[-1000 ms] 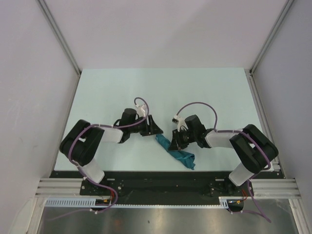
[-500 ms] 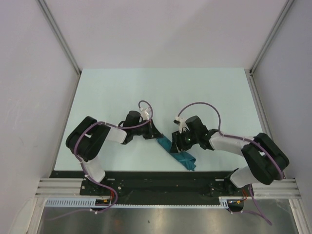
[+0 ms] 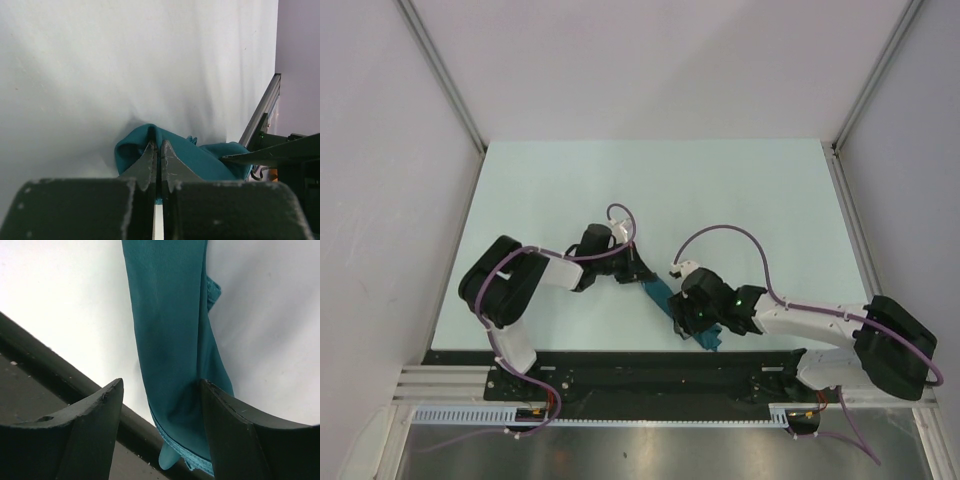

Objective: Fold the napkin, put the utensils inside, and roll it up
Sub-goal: Roll the napkin at the center of the board.

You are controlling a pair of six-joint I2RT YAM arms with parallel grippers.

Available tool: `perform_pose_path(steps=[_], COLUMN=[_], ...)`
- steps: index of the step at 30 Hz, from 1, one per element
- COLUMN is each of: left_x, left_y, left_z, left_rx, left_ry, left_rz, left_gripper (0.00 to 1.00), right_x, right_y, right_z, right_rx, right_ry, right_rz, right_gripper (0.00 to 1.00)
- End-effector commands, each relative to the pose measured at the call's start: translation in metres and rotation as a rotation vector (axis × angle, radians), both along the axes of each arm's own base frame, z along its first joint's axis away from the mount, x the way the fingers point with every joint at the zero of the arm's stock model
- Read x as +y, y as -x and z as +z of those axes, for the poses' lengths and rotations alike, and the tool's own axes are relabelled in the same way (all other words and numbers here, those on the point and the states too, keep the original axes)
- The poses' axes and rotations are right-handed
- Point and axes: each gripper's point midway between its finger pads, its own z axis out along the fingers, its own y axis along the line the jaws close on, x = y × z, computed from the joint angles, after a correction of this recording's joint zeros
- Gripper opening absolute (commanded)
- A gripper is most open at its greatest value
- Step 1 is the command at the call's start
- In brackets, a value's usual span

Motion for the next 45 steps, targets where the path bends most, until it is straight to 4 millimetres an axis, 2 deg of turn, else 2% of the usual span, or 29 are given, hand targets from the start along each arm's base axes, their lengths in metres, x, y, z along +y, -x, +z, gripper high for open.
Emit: perform_pose_path(steps=[1,7,10,13,17,18,19,20,21,22,25,27,28,31,32,34,39,41,42,43,45], left_x=[-0.003,-0.005,-0.003,-0.002,-0.004,-0.003,-0.002,-0.001,0.005,0.009,0.032,0.054,0.065,0.099,0.108,0.123,0.130,0.131,0.132,0.132,0.132], left_y=[-0.013,-0.014,-0.017,-0.021,-0.024,-0.027,-0.029,-0.032,-0.039,-0.044,-0.063,-0.077,-0.084,-0.096,-0.094,-0.098,-0.083,-0.079,-0.074,-0.073,-0.068], left_z=[0.009,0.011,0.013,0.014,0.019,0.021,0.023,0.026,0.029,0.035,0.050,0.056,0.058,0.069,0.079,0.087,0.117,0.123,0.131,0.135,0.144], left_rx=[-0.046,-0.047,-0.050,-0.052,-0.061,-0.068,-0.069,-0.073,-0.078,-0.086,-0.109,-0.132,-0.147,-0.184,-0.204,-0.234,-0.291,-0.300,-0.314,-0.319,-0.335], left_ry=[0.003,0.004,0.003,0.002,0.012,0.012,0.012,0.016,0.019,0.025,0.022,-0.004,-0.030,-0.099,-0.113,-0.148,-0.141,-0.140,-0.133,-0.129,-0.124], left_rz=[0.001,-0.004,0.006,0.009,-0.002,0.002,0.007,0.014,0.036,0.050,0.127,0.188,0.232,0.335,0.362,0.418,0.436,0.432,0.432,0.431,0.419], left_gripper=[0.00,0.00,0.00,0.00,0.00,0.02,0.06,0.17,0.23,0.39,0.64,0.72,0.83,0.88,0.89,0.93,0.95,0.95,0.95,0.96,0.96], right_x=[-0.021,-0.019,-0.021,-0.023,-0.023,-0.022,-0.023,-0.023,-0.023,-0.024,-0.025,-0.023,-0.023,-0.024,-0.026,-0.021,-0.028,-0.022,-0.027,-0.021,-0.021], right_y=[-0.004,-0.009,-0.005,-0.002,-0.004,-0.004,-0.004,-0.005,-0.005,-0.008,-0.013,-0.021,-0.026,-0.043,-0.054,-0.071,-0.118,-0.138,-0.147,-0.161,-0.172], right_z=[-0.005,-0.017,-0.024,-0.030,-0.033,-0.033,-0.035,-0.035,-0.036,-0.036,-0.037,-0.036,-0.036,-0.035,-0.037,-0.034,-0.041,-0.037,-0.045,-0.039,-0.043], right_rx=[-0.069,-0.094,-0.085,-0.072,-0.070,-0.067,-0.063,-0.061,-0.057,-0.054,-0.054,-0.061,-0.067,-0.078,-0.078,-0.096,-0.103,-0.115,-0.106,-0.121,-0.115], right_ry=[0.117,0.195,0.233,0.243,0.253,0.251,0.255,0.253,0.250,0.248,0.248,0.241,0.240,0.248,0.250,0.231,0.234,0.212,0.228,0.208,0.210], right_rz=[-0.111,-0.142,-0.158,-0.179,-0.203,-0.213,-0.222,-0.229,-0.242,-0.254,-0.272,-0.285,-0.288,-0.308,-0.334,-0.347,-0.383,-0.381,-0.398,-0.403,-0.401], right_gripper=[0.67,0.67,0.66,0.59,0.42,0.40,0.39,0.36,0.35,0.35,0.34,0.34,0.33,0.33,0.32,0.32,0.32,0.32,0.32,0.32,0.32])
